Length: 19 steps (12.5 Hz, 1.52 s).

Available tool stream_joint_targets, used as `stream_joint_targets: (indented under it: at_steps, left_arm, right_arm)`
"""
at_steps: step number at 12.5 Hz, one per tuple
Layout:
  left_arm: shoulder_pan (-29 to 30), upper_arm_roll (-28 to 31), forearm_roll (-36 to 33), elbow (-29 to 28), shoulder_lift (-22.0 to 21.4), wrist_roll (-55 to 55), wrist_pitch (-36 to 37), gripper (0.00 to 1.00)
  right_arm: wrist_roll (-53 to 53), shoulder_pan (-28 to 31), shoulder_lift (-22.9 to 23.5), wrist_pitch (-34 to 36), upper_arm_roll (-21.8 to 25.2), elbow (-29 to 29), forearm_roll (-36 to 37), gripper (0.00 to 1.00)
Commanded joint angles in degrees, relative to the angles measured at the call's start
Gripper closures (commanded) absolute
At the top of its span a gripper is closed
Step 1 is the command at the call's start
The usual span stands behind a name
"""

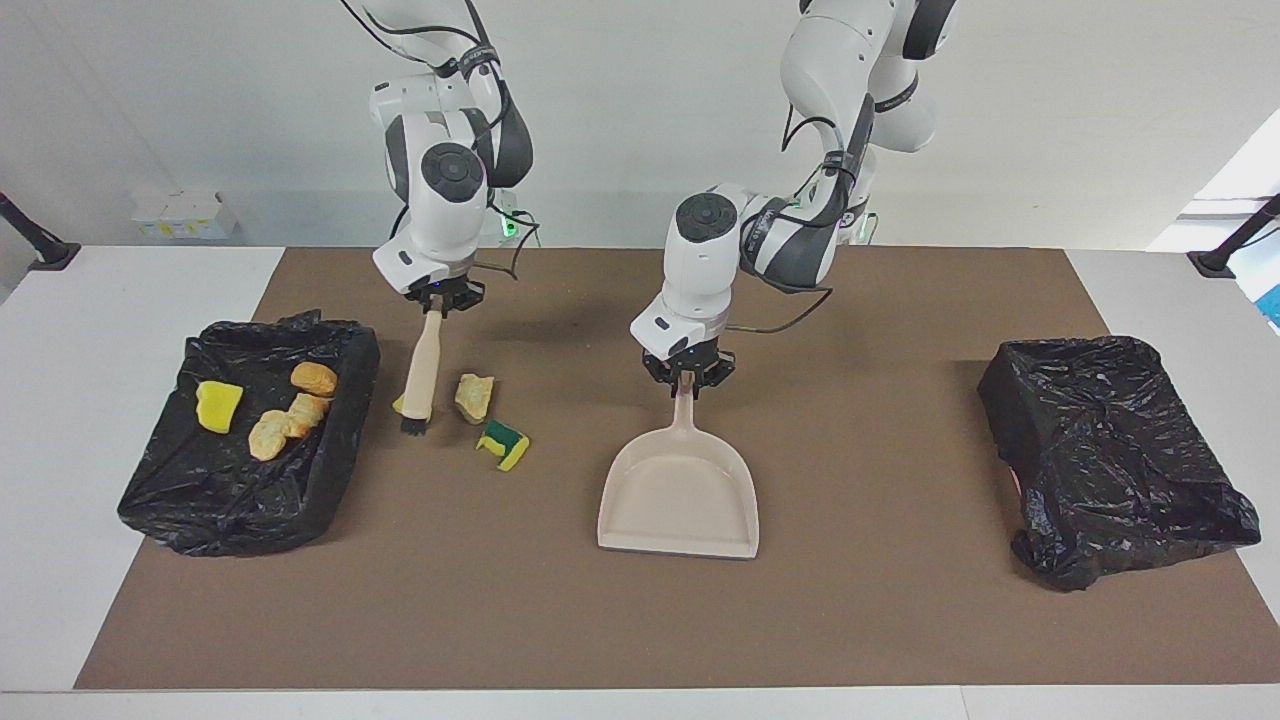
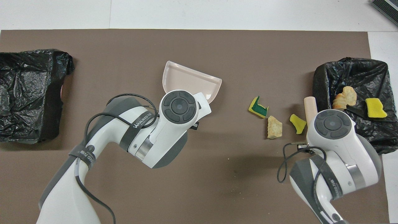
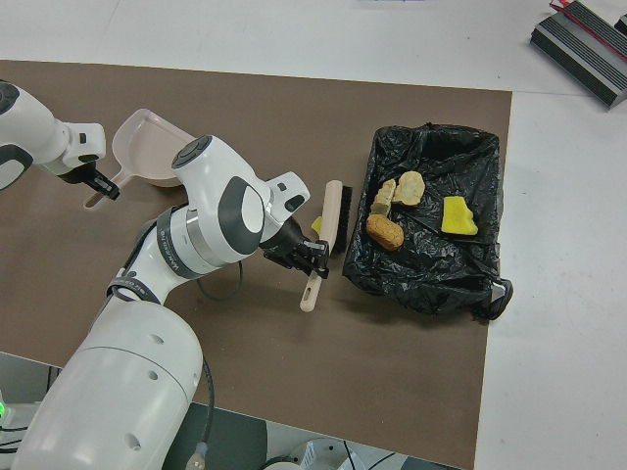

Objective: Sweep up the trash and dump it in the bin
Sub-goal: 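Sweep the sponge and crust pieces into the dustpan with the right gripper's brush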

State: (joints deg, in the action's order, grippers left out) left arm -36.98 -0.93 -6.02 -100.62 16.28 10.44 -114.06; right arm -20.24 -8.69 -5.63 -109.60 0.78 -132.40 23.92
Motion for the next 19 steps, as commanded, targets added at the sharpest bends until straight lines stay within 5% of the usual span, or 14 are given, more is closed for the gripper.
stream_joint_targets:
  at_steps: [1, 9, 19]
  left_arm:
    - [1.99, 0.23, -0.92, -0.46, -1.07, -15.92, 2.79, 1.00]
    - [2.96, 0.23, -1.36, -2.30, -2.48, -48.63, 7.72, 1.00]
    - [-0.55, 0.14, -8.04, -8.89, -7.05, -56.41, 7.54, 1.00]
  right_arm:
    - [1.34, 2.45, 0.00, -3.33, -0.69, -2.16, 2.53, 1.00]
    - [1.96, 0.79, 1.14, -6.86, -0.87, -4.19, -2.82, 1.00]
    - [2.66, -5.89, 7.91, -6.15, -0.95, 5.39, -19.08, 1.00]
